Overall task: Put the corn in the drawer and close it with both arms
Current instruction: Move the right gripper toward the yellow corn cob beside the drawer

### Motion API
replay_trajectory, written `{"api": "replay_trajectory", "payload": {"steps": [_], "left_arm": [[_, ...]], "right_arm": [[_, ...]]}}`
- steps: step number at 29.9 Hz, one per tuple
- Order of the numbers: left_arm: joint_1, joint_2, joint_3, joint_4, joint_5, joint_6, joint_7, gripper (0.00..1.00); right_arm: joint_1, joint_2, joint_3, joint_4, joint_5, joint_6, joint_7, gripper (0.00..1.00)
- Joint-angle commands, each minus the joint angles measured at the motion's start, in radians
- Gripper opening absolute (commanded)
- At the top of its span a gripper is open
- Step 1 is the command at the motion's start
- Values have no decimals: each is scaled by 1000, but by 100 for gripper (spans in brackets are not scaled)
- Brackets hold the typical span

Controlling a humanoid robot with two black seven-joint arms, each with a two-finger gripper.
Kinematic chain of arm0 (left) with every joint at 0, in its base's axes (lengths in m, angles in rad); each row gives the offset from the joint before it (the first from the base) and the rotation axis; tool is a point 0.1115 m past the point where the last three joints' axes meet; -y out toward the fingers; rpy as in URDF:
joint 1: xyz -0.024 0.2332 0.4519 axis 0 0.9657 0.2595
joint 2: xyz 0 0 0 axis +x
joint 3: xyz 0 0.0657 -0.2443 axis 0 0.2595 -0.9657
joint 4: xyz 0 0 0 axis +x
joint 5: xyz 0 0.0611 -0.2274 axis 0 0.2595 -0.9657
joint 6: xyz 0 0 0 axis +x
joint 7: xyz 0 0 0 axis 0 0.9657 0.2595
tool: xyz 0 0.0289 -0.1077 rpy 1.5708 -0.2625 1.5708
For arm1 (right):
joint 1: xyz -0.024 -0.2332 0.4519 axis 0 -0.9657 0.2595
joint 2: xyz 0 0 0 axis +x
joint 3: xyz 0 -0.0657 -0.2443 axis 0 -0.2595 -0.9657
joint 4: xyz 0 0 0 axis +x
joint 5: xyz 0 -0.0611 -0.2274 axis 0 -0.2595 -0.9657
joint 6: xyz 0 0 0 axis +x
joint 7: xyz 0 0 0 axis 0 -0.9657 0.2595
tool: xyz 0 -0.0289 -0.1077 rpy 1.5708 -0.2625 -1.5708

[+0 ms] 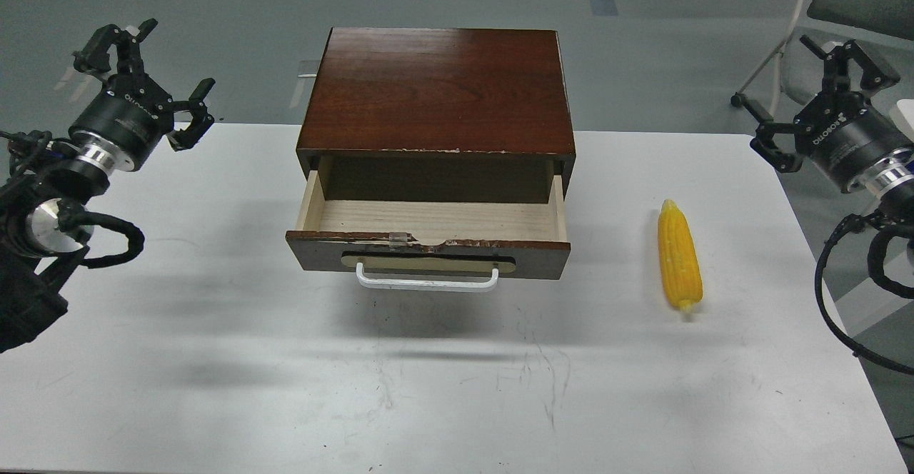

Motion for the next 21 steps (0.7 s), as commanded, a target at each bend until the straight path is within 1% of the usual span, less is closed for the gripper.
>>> {"api": "replay_trajectory", "payload": {"steps": [1,2,3,5,6,13,21], "left_arm": [[5,-13,8,19,0,0,13,98],[6,-8,8,21,3,0,24,98],[6,-8,8,21,3,0,24,98],[8,1,11,21,0,0,74,98],[8,4,11,21,0,0,79,98],[8,7,11,19,-3,0,84,98],[45,4,10,17,-6,0,84,98]], "right_arm": [[6,14,0,3,1,0,-29,99],[6,13,1,3,0,0,-32,99],[6,13,1,3,0,0,-32,99],[8,10,3,4,0,0,-34,100],[9,8,3,6,0,0,-34,100],[26,11,3,9,-2,0,-31,100],[24,-9,11,17,0,0,-37,100]]}}
